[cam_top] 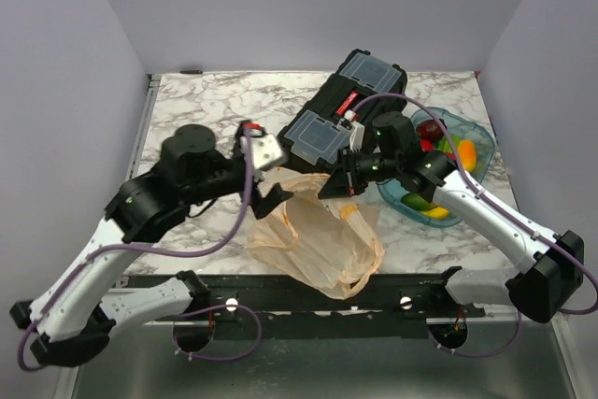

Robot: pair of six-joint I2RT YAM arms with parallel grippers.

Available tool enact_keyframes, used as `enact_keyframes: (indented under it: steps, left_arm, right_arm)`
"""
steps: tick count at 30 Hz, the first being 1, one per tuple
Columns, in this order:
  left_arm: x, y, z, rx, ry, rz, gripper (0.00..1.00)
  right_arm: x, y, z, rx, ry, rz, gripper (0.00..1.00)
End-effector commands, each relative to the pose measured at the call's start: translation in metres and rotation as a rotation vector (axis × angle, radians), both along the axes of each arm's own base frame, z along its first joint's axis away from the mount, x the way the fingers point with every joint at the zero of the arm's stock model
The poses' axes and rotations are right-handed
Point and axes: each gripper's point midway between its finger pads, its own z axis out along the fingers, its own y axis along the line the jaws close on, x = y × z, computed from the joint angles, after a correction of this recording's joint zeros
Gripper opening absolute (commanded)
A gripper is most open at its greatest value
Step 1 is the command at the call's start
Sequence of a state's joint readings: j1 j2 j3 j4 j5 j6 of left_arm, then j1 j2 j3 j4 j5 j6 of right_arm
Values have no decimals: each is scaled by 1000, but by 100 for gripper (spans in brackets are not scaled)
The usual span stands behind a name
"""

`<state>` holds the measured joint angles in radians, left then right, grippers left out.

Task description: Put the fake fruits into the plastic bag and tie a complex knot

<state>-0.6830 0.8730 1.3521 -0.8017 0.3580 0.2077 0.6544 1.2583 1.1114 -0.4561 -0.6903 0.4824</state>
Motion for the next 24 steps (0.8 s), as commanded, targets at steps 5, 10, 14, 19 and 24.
enact_keyframes:
  steps: [5, 10, 14, 19, 24]
  left_arm:
    - [21, -56, -39, 259, -251, 45, 98]
    - [46, -11, -97, 434, -259, 225, 99]
    - [63, 46, -137, 563, -143, 372, 99]
    - [60, 82, -148, 466, 44, 414, 92]
    - [21, 37, -147, 291, 220, 139, 59]
  right_arm:
    - [12, 6, 8, 25, 12, -43, 1]
    - [5, 1, 12, 53, 39, -14, 1]
    - [-2, -2, 14, 69, 44, 32, 1]
    - [-13, -9, 10, 37, 6, 121, 1]
    - [-7, -13, -2, -27, -72, 175, 1]
